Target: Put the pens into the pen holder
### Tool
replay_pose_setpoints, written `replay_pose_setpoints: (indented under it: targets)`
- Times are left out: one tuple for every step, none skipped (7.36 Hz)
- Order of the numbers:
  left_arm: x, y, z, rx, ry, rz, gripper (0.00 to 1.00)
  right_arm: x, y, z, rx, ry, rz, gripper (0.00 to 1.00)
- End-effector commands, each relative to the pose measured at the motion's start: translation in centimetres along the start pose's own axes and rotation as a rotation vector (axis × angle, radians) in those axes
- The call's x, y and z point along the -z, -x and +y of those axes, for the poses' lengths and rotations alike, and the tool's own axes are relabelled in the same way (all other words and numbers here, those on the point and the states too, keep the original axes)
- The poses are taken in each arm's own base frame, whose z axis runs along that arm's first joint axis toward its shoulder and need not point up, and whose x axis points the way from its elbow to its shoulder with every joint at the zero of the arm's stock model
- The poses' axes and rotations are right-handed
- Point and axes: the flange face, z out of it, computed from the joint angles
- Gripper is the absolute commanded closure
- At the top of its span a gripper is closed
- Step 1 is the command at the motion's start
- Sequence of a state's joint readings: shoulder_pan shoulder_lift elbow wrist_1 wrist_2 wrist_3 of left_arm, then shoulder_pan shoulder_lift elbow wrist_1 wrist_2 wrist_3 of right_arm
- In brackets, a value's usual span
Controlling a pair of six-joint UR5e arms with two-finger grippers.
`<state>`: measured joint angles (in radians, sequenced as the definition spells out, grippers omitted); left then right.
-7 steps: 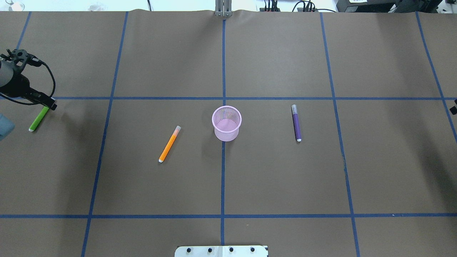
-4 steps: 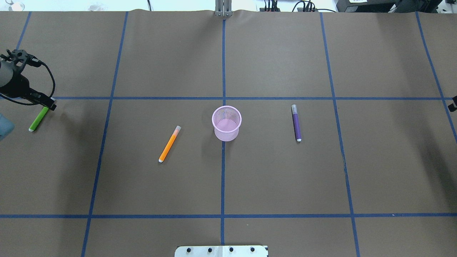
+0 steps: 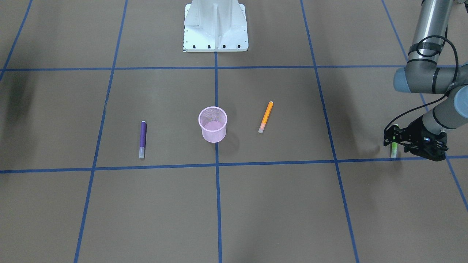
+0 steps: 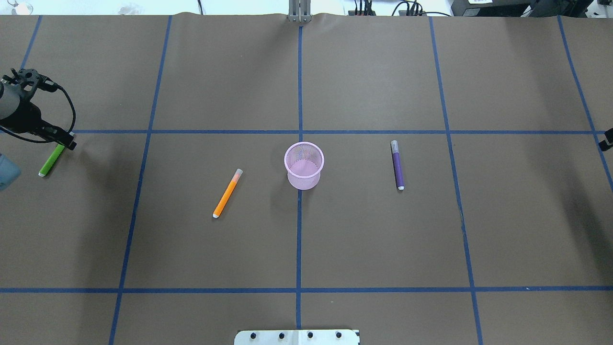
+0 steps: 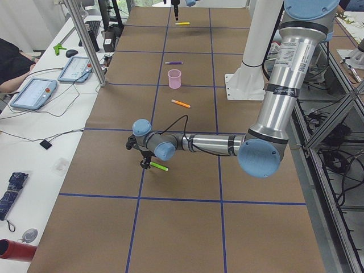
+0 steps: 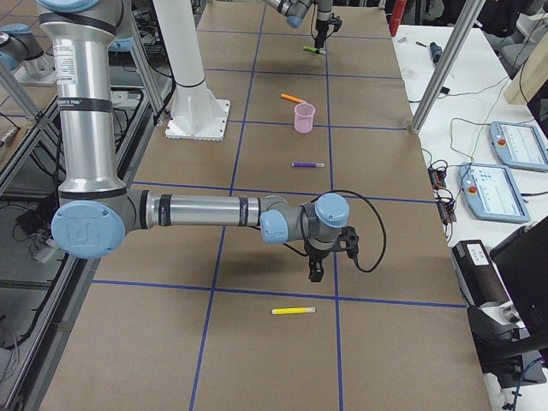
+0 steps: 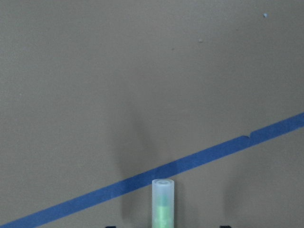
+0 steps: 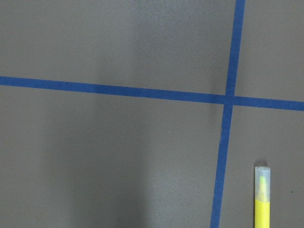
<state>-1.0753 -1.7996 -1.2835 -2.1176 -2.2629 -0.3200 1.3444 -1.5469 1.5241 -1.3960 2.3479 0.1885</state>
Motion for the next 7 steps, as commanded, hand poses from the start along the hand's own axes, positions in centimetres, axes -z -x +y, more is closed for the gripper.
replay_pose_setpoints:
  targets:
    - [-0.36,0.23,0.12,0.003,0.007,-0.002,0.33,0.17,0.25,-0.13,0.003,-0.004,-0.001,0.0]
    - [-0.55,0.44,0.22,0.006,0.01,-0.003,0.39,0.28,0.38,-0.15,0.004,-0.005,-0.003,0.0]
    - [-0.56,0.42,0.22,0.006,0.011,-0.001,0.44,0.17,0.25,-0.06,0.0,-0.002,-0.003,0.0]
    - [-0.57,0.44,0.23,0.007,0.012,-0.002,0.52,0.23,0.32,-0.08,0.003,-0.004,-0.003,0.0]
    - [-0.53,0.38,0.22,0.007,0.012,0.0,0.61,0.18,0.26,-0.07,0.001,-0.003,-0.003,0.0]
    - [-0.53,0.38,0.22,0.007,0.012,0.0,0.73,0.18,0.26,-0.07,0.001,-0.003,-0.003,0.0]
    - [-0.47,0.31,0.18,0.005,0.01,0.0,0.92,0.18,0.26,-0.07,0.001,-0.003,-0.003,0.0]
